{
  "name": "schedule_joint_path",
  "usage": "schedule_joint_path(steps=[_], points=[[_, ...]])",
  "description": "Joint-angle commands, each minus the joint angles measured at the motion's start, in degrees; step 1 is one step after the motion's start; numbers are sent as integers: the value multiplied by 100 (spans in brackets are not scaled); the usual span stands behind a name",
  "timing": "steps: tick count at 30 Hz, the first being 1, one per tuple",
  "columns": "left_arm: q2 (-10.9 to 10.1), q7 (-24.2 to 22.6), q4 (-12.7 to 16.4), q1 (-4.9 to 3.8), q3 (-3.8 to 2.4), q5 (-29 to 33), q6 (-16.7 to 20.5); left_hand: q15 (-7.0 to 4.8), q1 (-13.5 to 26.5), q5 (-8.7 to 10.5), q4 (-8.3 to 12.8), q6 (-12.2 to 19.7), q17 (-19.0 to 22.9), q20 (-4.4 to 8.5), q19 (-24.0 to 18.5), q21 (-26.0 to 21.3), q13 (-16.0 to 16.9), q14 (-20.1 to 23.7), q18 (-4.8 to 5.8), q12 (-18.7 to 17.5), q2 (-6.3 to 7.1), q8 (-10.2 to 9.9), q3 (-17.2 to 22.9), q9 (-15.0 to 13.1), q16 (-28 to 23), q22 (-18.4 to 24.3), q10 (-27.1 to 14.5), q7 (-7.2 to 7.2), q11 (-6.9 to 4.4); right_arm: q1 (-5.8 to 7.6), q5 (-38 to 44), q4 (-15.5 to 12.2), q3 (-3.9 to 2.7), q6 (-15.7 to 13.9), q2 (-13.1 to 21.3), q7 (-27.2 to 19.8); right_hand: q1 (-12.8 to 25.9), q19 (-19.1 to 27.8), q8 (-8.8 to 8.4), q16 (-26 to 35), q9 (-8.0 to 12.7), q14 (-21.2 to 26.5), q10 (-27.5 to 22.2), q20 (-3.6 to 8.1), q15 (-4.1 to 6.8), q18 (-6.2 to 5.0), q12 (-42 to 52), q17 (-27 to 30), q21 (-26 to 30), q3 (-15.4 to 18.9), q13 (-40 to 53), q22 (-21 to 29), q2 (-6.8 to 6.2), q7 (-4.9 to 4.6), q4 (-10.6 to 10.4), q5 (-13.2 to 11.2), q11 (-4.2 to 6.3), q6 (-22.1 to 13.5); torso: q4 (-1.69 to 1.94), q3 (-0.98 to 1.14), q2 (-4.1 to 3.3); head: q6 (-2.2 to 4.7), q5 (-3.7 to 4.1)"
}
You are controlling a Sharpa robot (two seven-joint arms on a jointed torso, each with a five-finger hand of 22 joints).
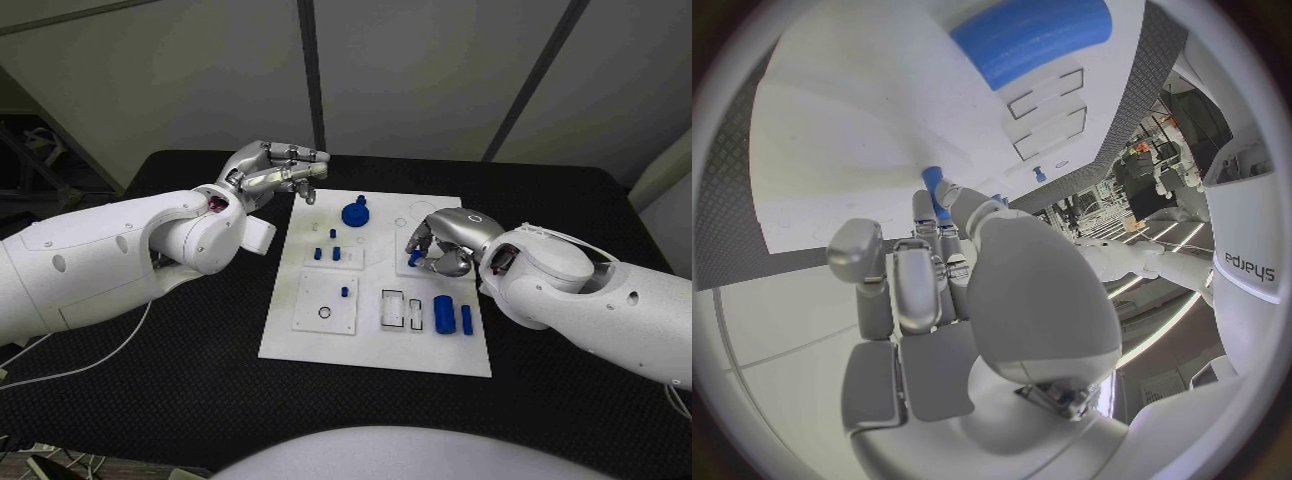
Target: Assemble the parts on the task board
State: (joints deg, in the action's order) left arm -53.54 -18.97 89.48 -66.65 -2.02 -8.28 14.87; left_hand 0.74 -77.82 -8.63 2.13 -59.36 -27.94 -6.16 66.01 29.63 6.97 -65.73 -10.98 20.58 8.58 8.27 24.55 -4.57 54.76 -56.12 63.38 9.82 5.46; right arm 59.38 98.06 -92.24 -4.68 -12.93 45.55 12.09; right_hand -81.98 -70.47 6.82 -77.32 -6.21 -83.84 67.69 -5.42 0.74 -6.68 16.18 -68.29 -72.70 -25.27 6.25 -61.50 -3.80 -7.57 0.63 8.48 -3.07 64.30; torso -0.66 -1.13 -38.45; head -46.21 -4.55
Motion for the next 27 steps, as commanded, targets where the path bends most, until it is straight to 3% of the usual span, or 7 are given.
schedule_joint_path(steps=[1,8,12,17,24,27], points=[[7,-10,-6,-6,-4,9,-67,26,13,21,0,55,7,-37,-19,-30,8,15,59,30,-56,-7,-19,6,-2,6,-42,-2,-6,21,47,-111,-14,-435,37,6,-59,-33,12,-23,-86,-219,0,21,26,57,-52,-12,-38,-48,8,-7,21,-11,21,73,-39,39,-6,1,6,7,2],[19,-9,-37,-6,-3,9,-74,26,13,21,0,55,7,-37,-19,-30,8,15,59,30,-56,-7,-19,6,-2,6,-42,-2,-6,24,-122,-505,-28,-766,209,-98,-37,-53,-7,-41,-87,-225,-32,11,9,65,-119,-40,-63,-70,1,-45,-17,-29,31,127,-60,22,-2,-3,20,22,14],[23,-7,-49,-5,-3,9,-74,26,13,21,0,55,7,-37,-19,-30,8,15,59,30,-56,-7,-19,6,-2,6,-42,-2,-6,24,-223,-709,-159,-889,233,-157,-30,-66,-8,-52,-89,-230,-27,8,7,69,-126,-58,-77,-70,2,-66,-29,-32,33,139,-62,24,3,-2,5,37,8],[33,-6,-65,-4,-3,9,-76,27,10,20,-2,59,7,-39,-19,-36,10,19,58,37,-65,-4,-24,7,0,10,-51,-2,-5,24,-358,-877,-221,-940,157,-230,-21,-70,-7,-56,-91,-231,-19,5,5,71,-133,-62,-82,-66,5,-74,-42,-32,35,153,-63,30,3,-9,5,33,-7],[65,-8,-90,-4,-3,9,-83,27,10,20,-2,59,7,-39,-19,-36,10,19,58,37,-65,-4,-24,7,0,10,-51,-2,-5,22,-485,-835,-234,-872,-211,-349,-16,-67,-7,-54,-92,-231,-15,4,4,70,-136,-58,-81,-64,6,-71,-50,-33,36,158,-63,33,13,-9,-3,13,-47],[79,-7,-109,-4,-3,9,-83,27,10,20,-2,59,7,-39,-19,-36,10,19,58,37,-65,-4,-24,7,0,10,-51,-2,-5,21,-537,-772,-200,-815,-408,-412,-12,-61,-7,-53,-93,-231,-13,3,3,68,-139,-56,-77,-61,6,-64,-57,-33,36,160,-63,34,13,-7,-4,-6,-81]])
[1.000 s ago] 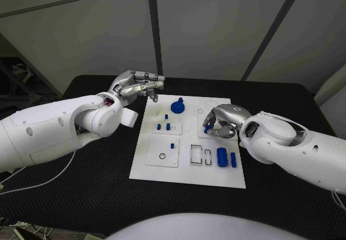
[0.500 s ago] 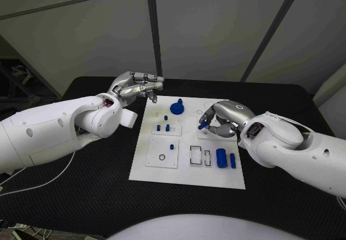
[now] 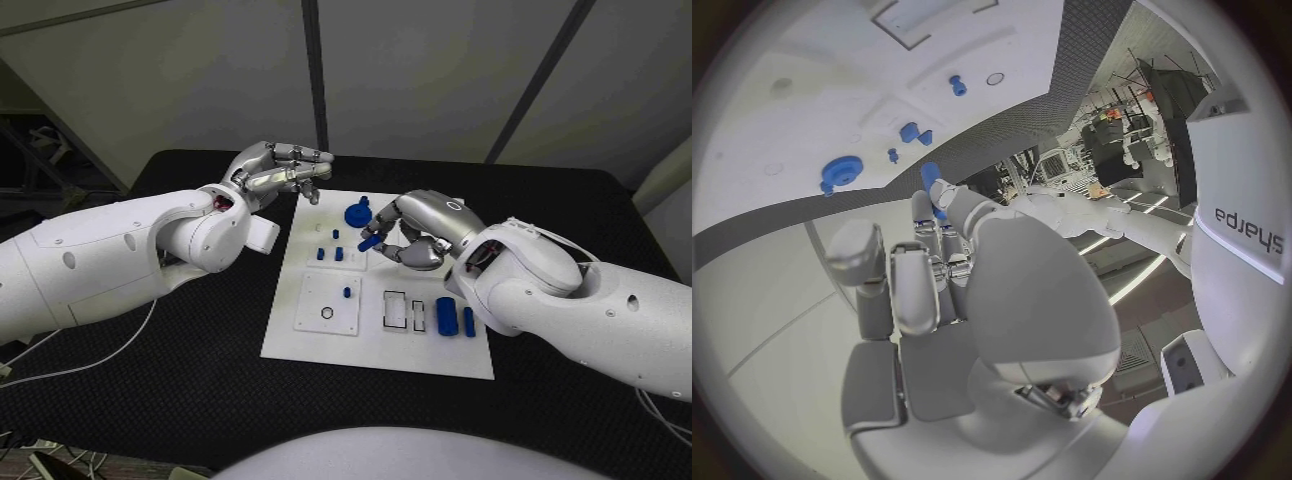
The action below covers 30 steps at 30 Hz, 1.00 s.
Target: Assemble the parts on the task board
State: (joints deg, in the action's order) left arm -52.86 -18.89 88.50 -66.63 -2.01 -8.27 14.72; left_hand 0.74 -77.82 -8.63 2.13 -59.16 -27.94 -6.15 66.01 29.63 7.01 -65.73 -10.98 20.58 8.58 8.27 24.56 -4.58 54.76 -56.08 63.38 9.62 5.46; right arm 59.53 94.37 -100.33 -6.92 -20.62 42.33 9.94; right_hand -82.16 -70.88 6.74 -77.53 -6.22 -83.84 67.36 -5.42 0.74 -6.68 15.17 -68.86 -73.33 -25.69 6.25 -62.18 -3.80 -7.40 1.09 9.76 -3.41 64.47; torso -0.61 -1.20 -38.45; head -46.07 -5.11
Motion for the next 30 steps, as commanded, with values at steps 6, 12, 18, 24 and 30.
schedule_joint_path(steps=[6,12,18,24,30], points=[[36,-15,-27,-7,-5,9,-71,27,10,20,-2,39,7,-39,-19,-36,5,19,58,37,-65,-4,-24,8,0,5,-51,18,-5,6,-311,156,315,179,-435,-338,25,-10,-1,-27,-94,-229,25,0,2,65,-50,11,-7,-7,8,16,-71,-52,-14,37,-32,20,3,-7,-9,-62,-88],[53,-17,-42,-8,-5,9,-70,27,10,20,-2,39,7,-39,-19,-36,5,19,58,37,-65,-4,-24,8,0,5,-51,18,-5,-4,-385,280,542,435,-654,-427,49,12,-7,-12,-95,-223,26,-4,-1,59,-69,37,10,9,10,42,-85,-53,-20,59,-34,15,-3,-2,-7,-94,-115],[63,-28,-52,-9,-6,9,-67,27,10,20,-2,39,7,-39,-19,-36,5,19,58,37,-65,-4,-24,8,0,5,-51,18,-5,-35,-405,364,616,596,-784,-463,57,12,-11,-16,-95,-223,26,-5,-3,60,-78,31,9,16,11,39,-88,-55,-22,76,-35,12,-5,1,-1,-120,-147],[71,-32,-62,-9,-6,9,-69,28,8,20,-3,42,7,-41,-19,-40,7,22,57,44,-70,-2,-29,10,2,9,-57,19,-4,-44,-363,433,635,670,-858,-470,60,12,-11,-19,-96,-224,27,-6,-3,60,-80,26,9,18,11,38,-89,-55,-23,82,-35,12,-3,4,2,-124,-160],[74,-31,-66,-9,-6,9,-69,28,8,20,-3,42,7,-41,-19,-40,7,22,57,44,-70,-2,-29,10,2,9,-57,19,-4,-48,-351,460,641,772,-900,-472,64,13,-11,-22,-96,-225,30,-7,-4,60,-83,20,8,21,12,37,-87,-55,-25,90,-35,13,-5,3,1,-137,-177]])
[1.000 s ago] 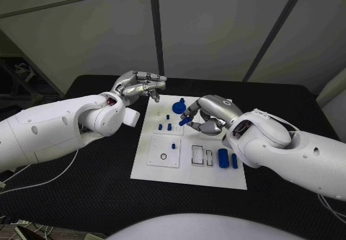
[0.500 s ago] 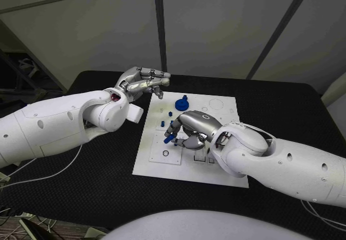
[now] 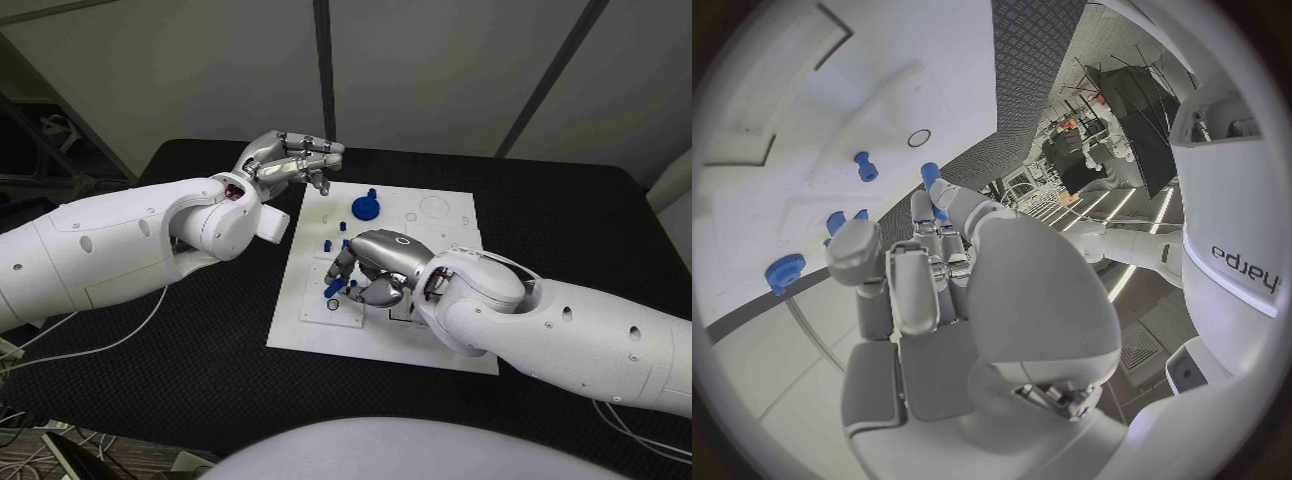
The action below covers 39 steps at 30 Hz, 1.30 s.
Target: Assemble the parts on the task board
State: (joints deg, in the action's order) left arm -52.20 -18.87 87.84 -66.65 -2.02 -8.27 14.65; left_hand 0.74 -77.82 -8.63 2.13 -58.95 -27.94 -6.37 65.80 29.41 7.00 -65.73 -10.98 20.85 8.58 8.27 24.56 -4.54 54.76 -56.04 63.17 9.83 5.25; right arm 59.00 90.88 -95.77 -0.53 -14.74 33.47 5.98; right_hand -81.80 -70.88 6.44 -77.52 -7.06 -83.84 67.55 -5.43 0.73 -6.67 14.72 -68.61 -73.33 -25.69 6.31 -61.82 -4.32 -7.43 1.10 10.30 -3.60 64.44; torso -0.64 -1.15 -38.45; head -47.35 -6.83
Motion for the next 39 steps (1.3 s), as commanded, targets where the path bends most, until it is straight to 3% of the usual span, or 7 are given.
schedule_joint_path(steps=[1,23,37,39], points=[[8,-33,-1,-7,-4,9,-62,28,8,20,-3,21,7,-20,2,-18,9,22,57,17,-70,-2,-29,5,2,5,-36,-1,17,4,-3,8,3,206,-18,-73,31,15,19,-17,-13,-223,11,-7,-4,59,-39,4,10,23,7,4,-36,-52,-26,40,-15,17,-2,-2,2,-12,-6],[2,-31,2,-7,-4,9,-62,29,12,20,-8,23,7,-22,2,-22,11,24,57,23,-76,0,-35,6,3,8,-41,0,18,2,311,102,39,593,-73,183,38,22,18,-17,-15,-222,16,-9,-4,57,-46,4,16,29,9,11,-30,-51,-30,56,-15,19,-3,-2,2,-49,-11],[0,-30,7,-8,-4,9,-65,29,12,20,-8,23,7,-22,2,-22,11,24,57,23,-76,0,-35,6,3,8,-41,0,18,1,554,122,46,600,-131,343,57,30,13,-8,-16,-218,20,-11,-5,56,-60,19,22,48,12,17,-37,-51,-35,68,-16,15,-4,-2,1,-51,-13],[0,-27,9,-8,-4,9,-64,29,12,20,-8,23,7,-22,2,-22,11,24,57,23,-76,0,-35,6,3,8,-41,0,18,2,563,109,110,603,-138,339,70,34,3,-4,-14,-216,13,-13,-7,55,-75,26,24,63,13,20,-51,-53,-35,72,-19,1,-8,-1,2,-48,-10]])
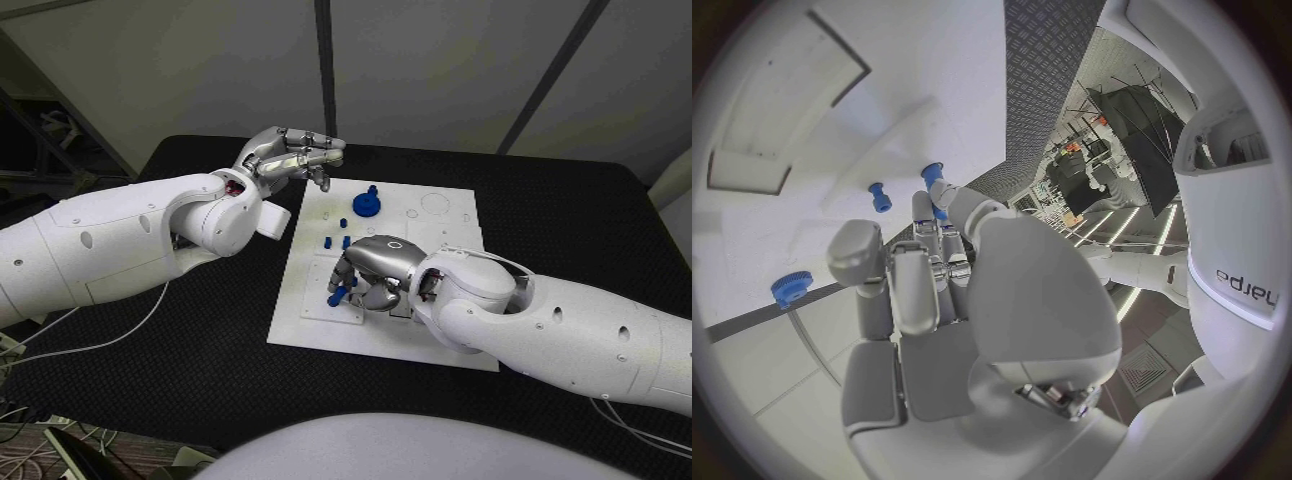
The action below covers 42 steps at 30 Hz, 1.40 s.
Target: Assemble the parts on the task board
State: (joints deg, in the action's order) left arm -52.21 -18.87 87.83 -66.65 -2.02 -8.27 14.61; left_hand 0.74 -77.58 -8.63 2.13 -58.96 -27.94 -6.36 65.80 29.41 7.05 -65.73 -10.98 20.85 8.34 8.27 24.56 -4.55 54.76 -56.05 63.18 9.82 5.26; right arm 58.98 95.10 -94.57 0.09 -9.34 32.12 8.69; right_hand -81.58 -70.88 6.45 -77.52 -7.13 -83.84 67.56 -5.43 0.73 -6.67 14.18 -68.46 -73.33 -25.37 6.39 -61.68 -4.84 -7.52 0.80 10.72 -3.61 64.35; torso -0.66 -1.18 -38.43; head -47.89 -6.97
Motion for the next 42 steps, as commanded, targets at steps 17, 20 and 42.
schedule_joint_path(steps=[17,20,42], points=[[13,-21,7,-9,-5,8,-63,29,-12,20,-8,24,7,-22,2,-22,6,24,57,23,-52,0,-35,7,3,9,-42,0,18,6,151,37,175,60,-103,31,255,94,-262,-40,95,-218,-502,-125,-148,46,-380,-32,82,147,-102,71,-176,-163,-79,119,-191,-428,1,1,1,12,7],[15,-17,4,-9,-5,8,-66,29,-12,20,-8,24,7,-22,2,-22,6,24,57,23,-52,0,-35,7,3,9,-42,0,18,6,151,35,177,-38,-103,9,300,128,-299,-82,159,-226,-747,-164,-183,34,-448,-85,115,193,-145,112,-248,-146,-92,133,-227,-673,-4,3,0,15,8],[20,9,-15,-8,-4,8,-120,32,-6,21,-15,30,7,-24,3,-29,8,27,56,32,-56,3,-46,10,6,14,-53,2,20,5,-356,-208,175,-1760,278,-632,220,790,-281,306,300,133,-1589,-313,-322,-129,-16,642,686,621,-154,882,-274,45,-53,144,-373,-1414,-2,3,4,62,75]])
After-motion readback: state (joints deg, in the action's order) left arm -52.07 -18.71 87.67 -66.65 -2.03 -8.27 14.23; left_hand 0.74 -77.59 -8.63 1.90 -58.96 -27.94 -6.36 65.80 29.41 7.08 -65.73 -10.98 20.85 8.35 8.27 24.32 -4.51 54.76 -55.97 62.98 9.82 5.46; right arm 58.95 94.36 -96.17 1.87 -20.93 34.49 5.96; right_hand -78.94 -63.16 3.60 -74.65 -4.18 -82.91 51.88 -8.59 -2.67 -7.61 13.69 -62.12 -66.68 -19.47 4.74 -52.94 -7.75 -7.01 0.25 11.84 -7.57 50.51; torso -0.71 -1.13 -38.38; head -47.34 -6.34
